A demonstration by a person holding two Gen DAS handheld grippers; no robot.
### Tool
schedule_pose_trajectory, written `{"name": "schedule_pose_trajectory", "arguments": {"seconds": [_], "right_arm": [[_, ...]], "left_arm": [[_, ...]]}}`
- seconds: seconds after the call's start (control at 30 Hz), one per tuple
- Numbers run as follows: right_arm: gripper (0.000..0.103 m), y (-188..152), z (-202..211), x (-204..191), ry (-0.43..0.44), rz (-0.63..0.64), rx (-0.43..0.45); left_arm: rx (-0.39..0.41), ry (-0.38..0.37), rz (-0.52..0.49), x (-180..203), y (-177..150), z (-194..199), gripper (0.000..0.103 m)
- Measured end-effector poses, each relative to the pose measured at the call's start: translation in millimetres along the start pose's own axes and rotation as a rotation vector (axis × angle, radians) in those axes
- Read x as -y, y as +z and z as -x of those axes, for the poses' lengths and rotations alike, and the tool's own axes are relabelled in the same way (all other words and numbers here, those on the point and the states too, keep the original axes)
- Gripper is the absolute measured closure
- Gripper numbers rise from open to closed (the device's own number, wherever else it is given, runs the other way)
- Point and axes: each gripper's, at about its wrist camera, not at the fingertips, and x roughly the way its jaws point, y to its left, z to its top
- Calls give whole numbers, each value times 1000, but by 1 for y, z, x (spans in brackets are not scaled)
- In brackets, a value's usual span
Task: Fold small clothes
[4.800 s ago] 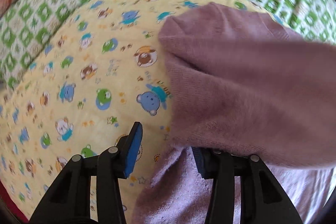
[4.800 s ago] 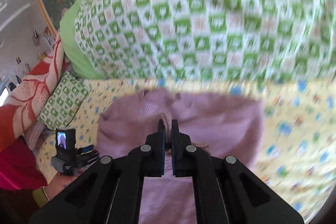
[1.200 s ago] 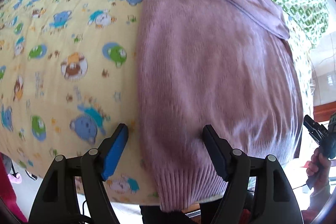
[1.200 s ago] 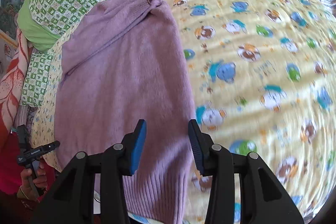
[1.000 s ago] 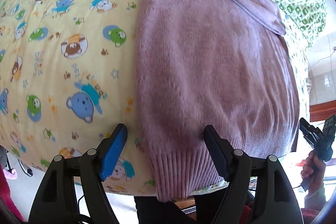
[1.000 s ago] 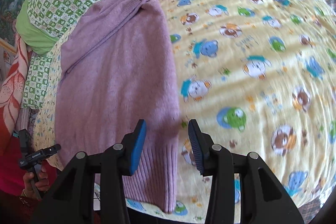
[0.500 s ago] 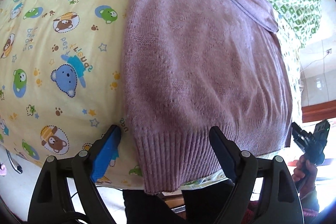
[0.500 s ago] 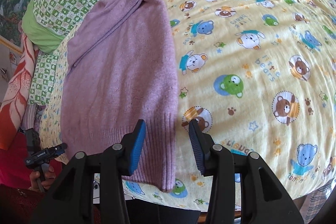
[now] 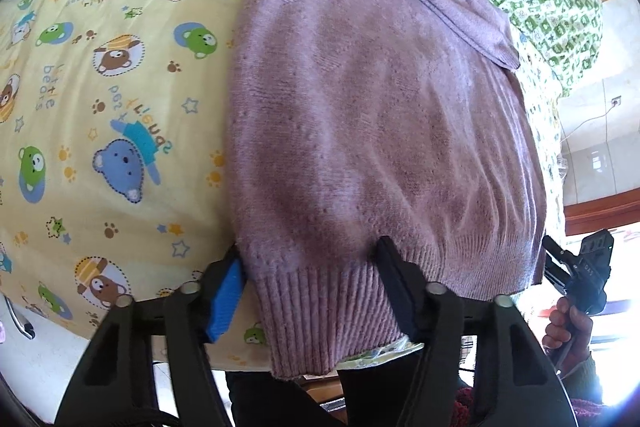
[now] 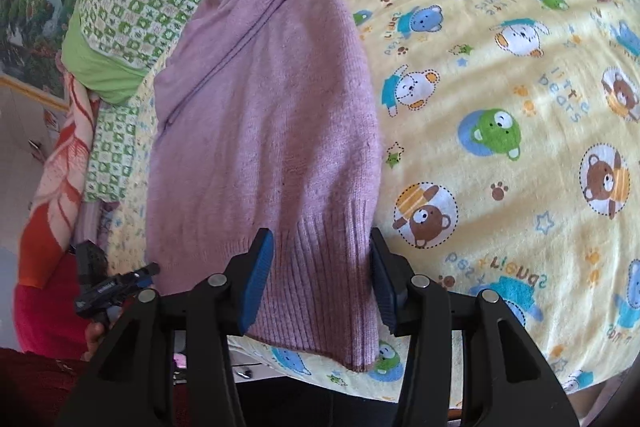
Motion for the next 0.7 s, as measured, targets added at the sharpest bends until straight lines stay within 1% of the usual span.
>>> {"name": "schedule_pose_trajectory", "arguments": {"seconds": [0.03,0.07,0.1,0.13,0.2,0.3,0.37,0.43,0.57,0.7], "right_arm": [[62,0,0,2,8,-7,0],[82,0,-1,3,4,-5,-6],[95,-1,-4,4,-13,2,-19],[95,-1,-6,6,-20,2,-33],[96,-3,0,8,5,-10,-17],[97,-12,14,18,3,-19,-8],[97,-15,16,25,14,-36,-7],[97,-14,15,26,33,-49,-3],[97,-7,19,12,104,-35,15],[97,7,33,1,202,-33,55]], "left_arm": [[1,4,-3,-1,0,1,67],[-5,-20,-7,-2,1,2,94],[-18,-53,1,-4,1,3,93],[-10,-62,6,-5,0,6,94],[14,-71,-24,-1,-5,15,95],[34,-87,-60,2,-14,21,95],[25,-83,-55,1,-16,18,95],[26,-98,-35,-1,-16,19,95],[56,-146,-13,-8,-8,35,95],[115,-195,2,-3,13,58,95]]}}
